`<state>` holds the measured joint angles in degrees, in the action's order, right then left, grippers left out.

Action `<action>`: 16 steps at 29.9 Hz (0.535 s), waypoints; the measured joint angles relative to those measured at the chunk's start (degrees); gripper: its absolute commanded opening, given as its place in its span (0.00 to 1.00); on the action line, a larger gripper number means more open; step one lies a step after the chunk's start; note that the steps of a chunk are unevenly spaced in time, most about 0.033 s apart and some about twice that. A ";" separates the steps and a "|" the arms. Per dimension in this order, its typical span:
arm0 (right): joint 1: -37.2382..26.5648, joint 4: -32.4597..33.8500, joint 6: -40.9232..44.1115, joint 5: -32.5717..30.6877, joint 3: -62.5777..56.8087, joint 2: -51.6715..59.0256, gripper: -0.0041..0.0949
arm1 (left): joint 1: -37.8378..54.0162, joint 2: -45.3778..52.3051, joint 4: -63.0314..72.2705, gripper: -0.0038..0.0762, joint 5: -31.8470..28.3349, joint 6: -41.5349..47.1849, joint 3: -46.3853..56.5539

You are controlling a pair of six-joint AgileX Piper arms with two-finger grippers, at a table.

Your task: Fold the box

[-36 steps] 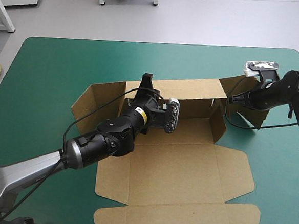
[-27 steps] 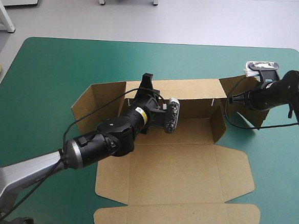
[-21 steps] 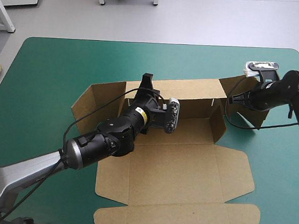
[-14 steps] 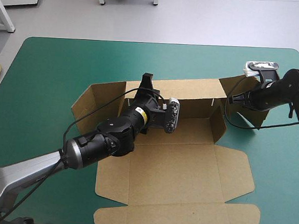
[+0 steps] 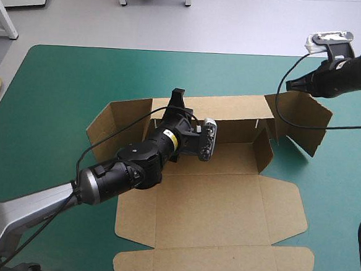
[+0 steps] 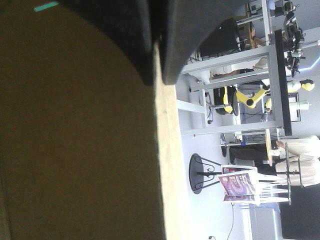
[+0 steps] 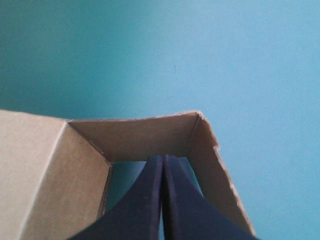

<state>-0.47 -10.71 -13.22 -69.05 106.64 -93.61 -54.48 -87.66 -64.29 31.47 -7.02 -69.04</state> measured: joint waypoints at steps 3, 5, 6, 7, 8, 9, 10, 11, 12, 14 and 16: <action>0.00 0.25 0.43 -1.98 5.74 -4.94 0.02 | 0.00 0.00 0.00 0.04 0.00 0.00 0.00; 0.00 0.36 0.79 -2.35 9.80 -7.99 0.02 | 0.00 0.00 0.00 0.04 0.00 0.00 0.00; 0.00 0.36 1.05 -2.35 11.79 -9.55 0.02 | 0.00 0.00 0.00 0.04 0.00 0.00 0.00; 0.00 0.45 1.24 -2.35 13.29 -11.02 0.02 | 0.00 0.00 0.00 0.04 0.00 0.06 0.00; 0.00 0.46 1.49 -2.35 15.13 -12.39 0.02 | 0.00 0.00 0.00 0.04 0.00 0.10 0.00; 0.00 0.46 1.63 -2.35 16.91 -13.66 0.02 | 0.00 0.00 0.00 0.04 0.00 0.10 0.00; 0.00 0.46 1.72 -2.35 18.25 -14.64 0.02 | 0.00 0.00 0.00 0.04 0.00 0.10 0.00; 0.00 0.46 1.76 -2.35 19.81 -15.78 0.03 | 0.00 0.00 0.00 0.04 0.00 0.10 0.00; 0.00 0.46 1.83 -2.35 21.24 -16.84 0.03 | 0.00 0.00 0.00 0.04 0.00 0.10 0.00; 0.00 0.51 1.90 -2.35 23.46 -18.57 0.03 | 0.00 0.00 0.00 0.04 0.00 0.10 0.00; 0.00 0.51 1.95 -2.29 25.31 -20.01 0.03 | 0.00 0.00 0.00 0.04 0.07 0.10 0.00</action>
<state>-0.47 -10.20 -11.27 -71.34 131.95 -113.62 -54.48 -87.66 -64.29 31.54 -6.91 -69.04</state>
